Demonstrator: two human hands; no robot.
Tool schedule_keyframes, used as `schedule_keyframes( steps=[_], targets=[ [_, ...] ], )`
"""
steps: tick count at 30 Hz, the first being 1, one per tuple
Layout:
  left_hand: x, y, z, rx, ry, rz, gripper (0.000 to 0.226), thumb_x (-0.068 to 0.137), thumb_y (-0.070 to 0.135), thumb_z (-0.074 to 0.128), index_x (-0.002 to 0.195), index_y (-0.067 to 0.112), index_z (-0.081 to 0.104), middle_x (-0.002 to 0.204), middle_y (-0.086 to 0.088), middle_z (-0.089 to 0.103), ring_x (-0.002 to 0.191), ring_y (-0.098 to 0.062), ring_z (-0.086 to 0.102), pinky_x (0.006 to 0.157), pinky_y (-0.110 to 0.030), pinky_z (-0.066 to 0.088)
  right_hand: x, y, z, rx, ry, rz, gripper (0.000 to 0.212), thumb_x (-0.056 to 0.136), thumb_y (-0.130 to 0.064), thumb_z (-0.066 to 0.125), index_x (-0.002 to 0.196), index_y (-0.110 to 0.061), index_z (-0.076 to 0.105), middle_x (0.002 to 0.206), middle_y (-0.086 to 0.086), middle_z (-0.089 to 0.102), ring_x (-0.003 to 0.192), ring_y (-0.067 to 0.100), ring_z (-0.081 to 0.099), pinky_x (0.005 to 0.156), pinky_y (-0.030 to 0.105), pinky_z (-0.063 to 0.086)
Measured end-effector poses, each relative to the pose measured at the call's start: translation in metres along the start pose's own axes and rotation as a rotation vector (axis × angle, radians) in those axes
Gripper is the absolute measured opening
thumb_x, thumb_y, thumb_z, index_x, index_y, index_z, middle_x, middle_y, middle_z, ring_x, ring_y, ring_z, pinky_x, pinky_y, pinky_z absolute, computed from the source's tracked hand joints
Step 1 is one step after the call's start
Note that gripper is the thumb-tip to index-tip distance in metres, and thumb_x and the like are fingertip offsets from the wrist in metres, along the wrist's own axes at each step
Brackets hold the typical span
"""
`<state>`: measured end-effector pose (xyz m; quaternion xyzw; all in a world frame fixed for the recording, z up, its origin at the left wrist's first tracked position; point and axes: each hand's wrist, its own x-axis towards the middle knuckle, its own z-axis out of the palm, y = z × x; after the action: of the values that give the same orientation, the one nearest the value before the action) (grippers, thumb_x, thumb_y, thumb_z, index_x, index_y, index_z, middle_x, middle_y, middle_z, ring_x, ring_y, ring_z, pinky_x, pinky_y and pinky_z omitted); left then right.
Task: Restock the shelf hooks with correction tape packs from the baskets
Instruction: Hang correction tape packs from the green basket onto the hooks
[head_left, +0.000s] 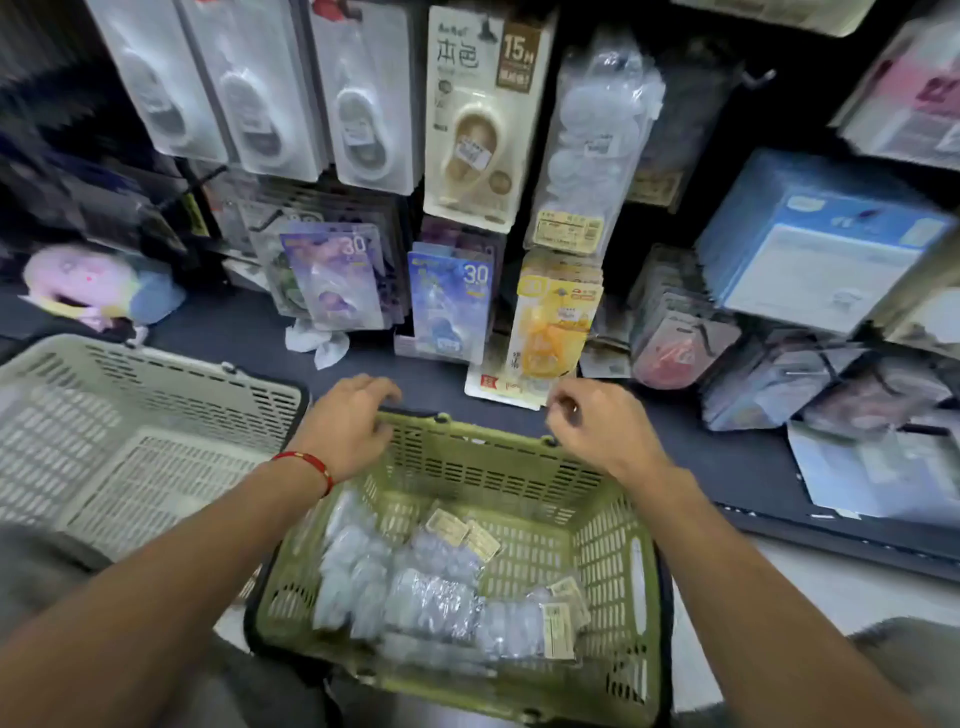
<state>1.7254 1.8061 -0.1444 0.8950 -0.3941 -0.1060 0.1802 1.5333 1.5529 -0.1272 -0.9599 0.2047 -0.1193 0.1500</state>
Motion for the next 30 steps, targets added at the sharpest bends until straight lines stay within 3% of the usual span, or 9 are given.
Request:
schedule_keyframes(
  steps=[4,7,9,11,16,20,25,28,30],
  targets=[
    [-0.045,-0.047,0.040,0.283,-0.159,-0.122,0.053,0.092,0.020,0.064,0.145,0.027,0.057,0.166,-0.004,0.035,0.156,-0.028,0.025,0.120,-0.045,0.035,-0.041,-0.029,0.094,-0.100,-0.729,-0.076,0.039,0.100,-0.038,0.059,0.137,-0.024,0.061,0.130,0.006,0.070,0.120,0.029,0.065,0.095,0.040,0.054],
    [-0.072,-0.063,0.062,0.286,-0.130,-0.119,0.063,0.088,0.021,0.069,0.148,0.030,0.053,0.176,0.002,0.007,0.163,-0.028,0.003,0.129,-0.051,0.016,-0.079,-0.042,0.160,-0.033,-1.044,-0.059,0.081,0.101,-0.043,0.065,0.166,-0.020,0.022,0.170,0.009,0.031,0.153,0.030,0.036,0.122,0.042,0.034],
    [-0.085,-0.064,0.068,0.202,-0.081,-0.142,0.068,0.083,0.016,0.073,0.149,0.023,0.055,0.176,-0.006,0.008,0.163,-0.032,0.003,0.129,-0.053,0.014,-0.092,-0.049,0.187,0.071,-1.057,-0.038,0.092,0.102,-0.037,0.067,0.169,-0.022,0.006,0.176,0.004,0.009,0.160,0.026,0.021,0.128,0.038,0.022],
    [-0.098,-0.063,0.074,0.130,-0.054,-0.168,0.070,0.080,0.014,0.076,0.147,0.017,0.058,0.175,-0.012,0.008,0.162,-0.036,0.004,0.129,-0.056,0.013,-0.097,-0.058,0.206,0.187,-1.033,0.007,0.094,0.101,-0.032,0.068,0.169,-0.026,0.002,0.177,0.000,0.004,0.160,0.024,0.019,0.127,0.036,0.020],
    [-0.109,-0.058,0.084,0.119,-0.044,-0.193,0.065,0.078,0.017,0.078,0.141,0.019,0.063,0.176,-0.012,0.001,0.163,-0.034,-0.004,0.130,-0.054,0.003,-0.096,-0.079,0.238,0.277,-0.974,0.113,0.082,0.103,-0.030,0.064,0.166,-0.034,0.011,0.175,0.004,0.016,0.157,0.042,0.021,0.126,0.054,0.024],
    [-0.106,-0.058,0.083,0.104,-0.055,-0.213,0.066,0.080,0.021,0.076,0.144,0.021,0.060,0.176,-0.009,-0.003,0.163,-0.031,-0.006,0.129,-0.049,-0.004,-0.090,-0.073,0.249,0.333,-0.970,0.144,0.077,0.091,-0.030,0.079,0.151,-0.037,0.031,0.155,0.010,0.047,0.133,0.036,0.052,0.110,0.048,0.046],
    [-0.105,-0.053,0.083,0.096,-0.058,-0.235,0.066,0.082,0.023,0.075,0.146,0.024,0.057,0.176,-0.007,-0.004,0.163,-0.030,-0.007,0.130,-0.050,-0.003,-0.088,-0.063,0.241,0.399,-0.986,0.088,0.088,0.079,-0.037,0.090,0.154,-0.028,0.045,0.131,-0.004,0.040,0.132,0.025,0.049,0.114,0.039,0.043],
    [-0.102,-0.044,0.081,0.063,-0.009,-0.251,0.060,0.087,0.022,0.074,0.145,0.022,0.058,0.176,-0.008,0.011,0.163,-0.029,0.002,0.132,-0.050,0.003,-0.089,-0.052,0.218,0.543,-0.887,0.157,0.070,0.076,-0.024,0.092,0.136,-0.030,0.057,0.134,-0.002,0.053,0.127,0.024,0.055,0.111,0.044,0.047],
    [-0.096,-0.031,0.078,-0.060,0.047,-0.245,0.051,0.091,0.019,0.072,0.142,0.019,0.061,0.168,-0.009,0.034,0.159,-0.030,0.022,0.130,-0.046,0.018,-0.086,-0.044,0.194,0.657,-0.781,0.232,0.062,0.075,-0.016,0.092,0.127,-0.031,0.062,0.125,-0.006,0.064,0.119,0.023,0.062,0.107,0.045,0.050]
  ],
)
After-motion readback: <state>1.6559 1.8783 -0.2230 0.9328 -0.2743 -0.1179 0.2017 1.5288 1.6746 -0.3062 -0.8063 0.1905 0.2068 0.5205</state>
